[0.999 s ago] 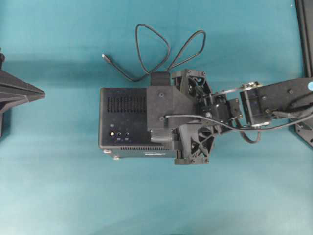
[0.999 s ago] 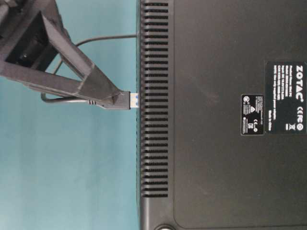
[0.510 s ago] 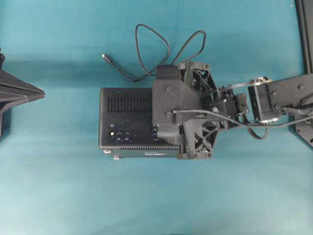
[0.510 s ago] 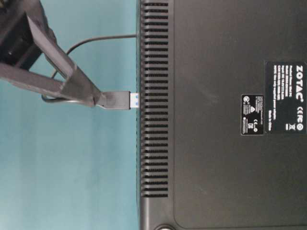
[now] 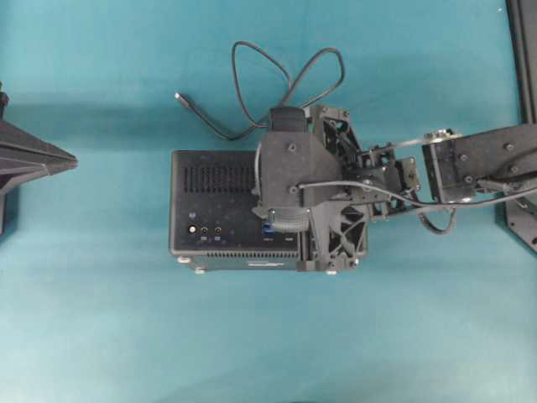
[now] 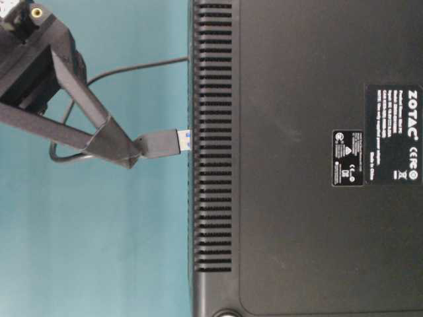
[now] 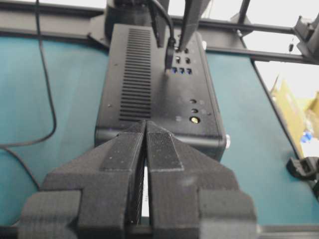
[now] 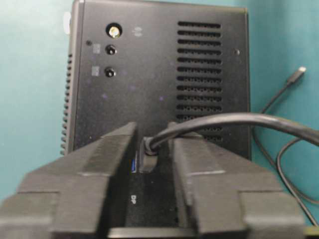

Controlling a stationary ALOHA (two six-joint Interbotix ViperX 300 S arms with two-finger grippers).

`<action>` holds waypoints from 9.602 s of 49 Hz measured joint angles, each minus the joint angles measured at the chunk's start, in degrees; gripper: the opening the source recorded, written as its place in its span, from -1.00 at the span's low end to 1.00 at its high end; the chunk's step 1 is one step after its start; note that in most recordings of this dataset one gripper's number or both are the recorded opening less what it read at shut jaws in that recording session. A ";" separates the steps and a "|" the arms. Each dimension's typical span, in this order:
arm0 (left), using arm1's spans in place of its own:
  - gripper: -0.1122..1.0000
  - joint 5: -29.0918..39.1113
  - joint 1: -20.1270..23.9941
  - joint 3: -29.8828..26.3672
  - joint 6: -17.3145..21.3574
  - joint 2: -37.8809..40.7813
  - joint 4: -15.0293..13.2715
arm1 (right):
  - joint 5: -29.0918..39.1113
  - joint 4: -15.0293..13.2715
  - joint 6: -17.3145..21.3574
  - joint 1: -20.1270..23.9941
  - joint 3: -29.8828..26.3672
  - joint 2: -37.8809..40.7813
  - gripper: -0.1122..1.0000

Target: Insert the USB into the PC box with both arms.

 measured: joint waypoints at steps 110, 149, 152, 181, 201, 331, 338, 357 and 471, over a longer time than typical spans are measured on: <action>-0.80 0.00 0.00 0.44 -0.09 -1.41 0.00 | 1.67 4.22 2.29 0.00 1.58 -0.18 -0.58; -0.80 -0.09 0.00 0.44 -0.09 -1.32 0.00 | 1.32 3.52 3.34 0.35 1.93 0.18 -0.58; -0.80 0.00 0.00 0.44 -0.09 -1.41 0.00 | 1.32 3.60 3.34 0.35 1.93 0.18 -0.58; -0.80 -0.09 0.00 0.44 -0.09 -1.41 0.00 | 1.49 2.46 3.52 0.53 1.85 0.53 -0.59; -0.80 -0.09 0.00 0.62 -0.09 -1.41 0.00 | 1.67 2.99 3.60 0.62 1.58 0.62 -0.56; -0.80 4.66 -0.44 0.18 -0.53 -3.25 0.00 | -12.04 3.16 3.60 -0.09 22.59 -25.31 0.40; -0.80 4.66 -0.53 0.62 -0.53 -3.25 0.00 | -12.13 3.08 3.60 -0.18 22.59 -25.49 0.40; -0.80 4.57 -0.53 0.79 -1.76 -3.25 0.00 | -12.13 3.16 3.60 -0.18 23.03 -25.49 0.40; -0.80 4.57 -0.53 1.67 -1.85 -3.25 0.00 | -12.30 3.08 3.60 -0.97 24.43 -25.58 0.40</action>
